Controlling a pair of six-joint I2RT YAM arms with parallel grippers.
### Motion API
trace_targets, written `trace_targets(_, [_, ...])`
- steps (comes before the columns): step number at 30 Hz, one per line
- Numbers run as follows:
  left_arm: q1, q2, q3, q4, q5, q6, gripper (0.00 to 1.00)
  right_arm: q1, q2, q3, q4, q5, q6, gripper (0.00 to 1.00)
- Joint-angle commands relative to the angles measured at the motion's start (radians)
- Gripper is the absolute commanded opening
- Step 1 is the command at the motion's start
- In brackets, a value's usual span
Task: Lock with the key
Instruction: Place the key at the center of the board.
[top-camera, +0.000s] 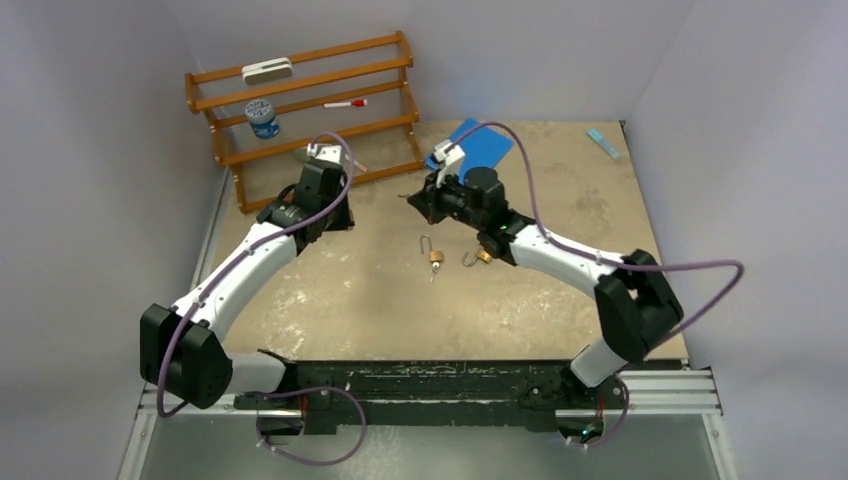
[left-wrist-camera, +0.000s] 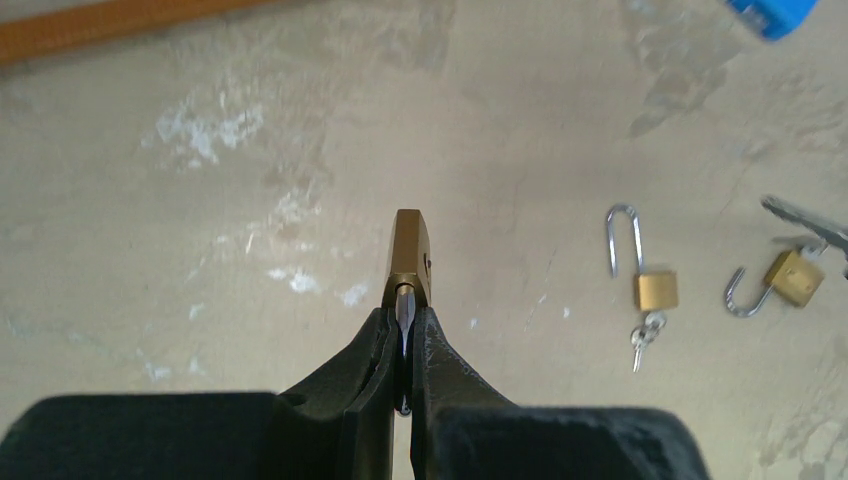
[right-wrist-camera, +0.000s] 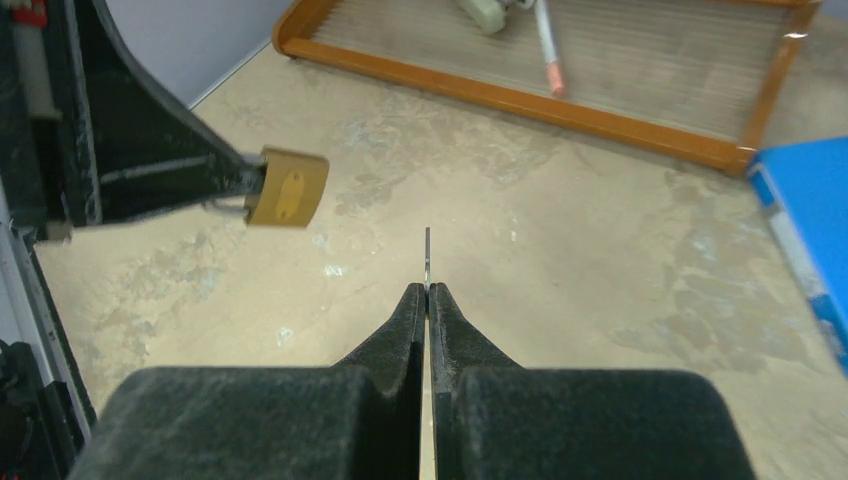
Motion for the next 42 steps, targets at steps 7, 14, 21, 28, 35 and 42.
trace_targets(7, [0.033,0.163,0.027,-0.115,0.08,0.024,0.0,0.17,0.293,0.264,0.037,0.136,0.055,0.0])
trace_targets(14, [0.127,0.296,0.084,-0.087,0.098,0.071,0.0,0.201,0.432,0.329,0.049,0.1,0.116,0.0])
trace_targets(21, [0.185,0.361,0.11,-0.058,0.122,0.071,0.0,0.202,0.538,0.411,0.022,0.096,0.151,0.0])
trace_targets(28, [0.245,0.382,0.112,-0.029,0.168,0.062,0.0,0.203,0.609,0.463,0.016,0.072,0.169,0.0])
trace_targets(35, [0.267,0.395,0.116,-0.023,0.178,0.065,0.0,0.203,0.666,0.5,-0.003,0.064,0.193,0.0])
trace_targets(42, [0.273,0.397,0.113,-0.02,0.193,0.075,0.0,0.204,0.725,0.55,-0.019,0.03,0.216,0.0])
